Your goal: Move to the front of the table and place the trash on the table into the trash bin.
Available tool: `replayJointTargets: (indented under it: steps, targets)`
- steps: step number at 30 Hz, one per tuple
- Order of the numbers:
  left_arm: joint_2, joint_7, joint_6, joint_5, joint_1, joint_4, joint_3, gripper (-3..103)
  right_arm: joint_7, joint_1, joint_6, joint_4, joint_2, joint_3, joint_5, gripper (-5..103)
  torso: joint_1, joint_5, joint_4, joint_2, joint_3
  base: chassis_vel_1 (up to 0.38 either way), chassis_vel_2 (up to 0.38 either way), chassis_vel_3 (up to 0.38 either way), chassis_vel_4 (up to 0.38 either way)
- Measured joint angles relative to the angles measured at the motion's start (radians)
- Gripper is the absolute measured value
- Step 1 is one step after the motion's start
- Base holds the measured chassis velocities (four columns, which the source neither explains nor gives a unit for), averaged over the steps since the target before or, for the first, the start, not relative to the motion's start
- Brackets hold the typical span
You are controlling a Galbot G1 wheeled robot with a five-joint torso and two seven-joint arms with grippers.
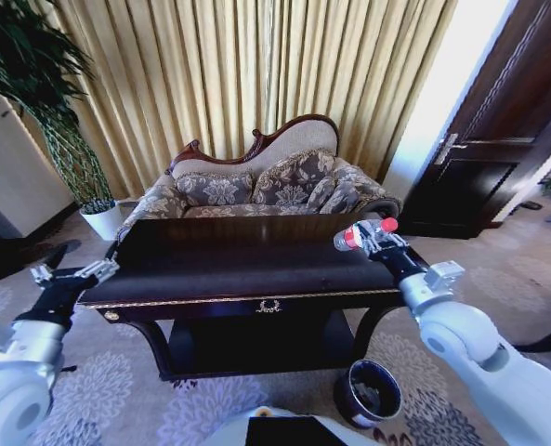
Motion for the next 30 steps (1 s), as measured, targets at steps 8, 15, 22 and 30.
replayJointTargets:
  steps: [8,15,22,30]
  targets:
    - [-0.001,-0.023,0.039,0.015,-0.001,-0.006,0.025,100,-0.008,-0.014,0.000,-0.008,-0.025,0.016,0.017,28,0.000,0.0000,0.0000,0.000,0.000,0.049,-0.050,-0.044,0.044]
    - [-0.010,-0.026,0.038,0.054,-0.002,0.007,0.061,100,-0.030,-0.020,0.000,-0.010,-0.021,0.013,0.016,28,0.000,0.0001,-0.0001,0.000,0.000,0.079,-0.082,-0.077,0.086]
    - [-0.018,-0.026,0.033,0.064,0.001,0.003,0.073,100,-0.032,-0.021,0.003,-0.006,-0.010,0.016,0.015,28,0.000,0.0000,0.0000,0.000,0.000,0.105,-0.102,-0.093,0.112]
    - [-0.015,-0.025,0.022,0.062,0.000,-0.007,0.068,100,-0.030,-0.039,0.038,-0.019,0.027,0.024,0.006,28,0.000,0.0000,0.0000,0.000,0.000,0.137,-0.151,-0.142,0.145]
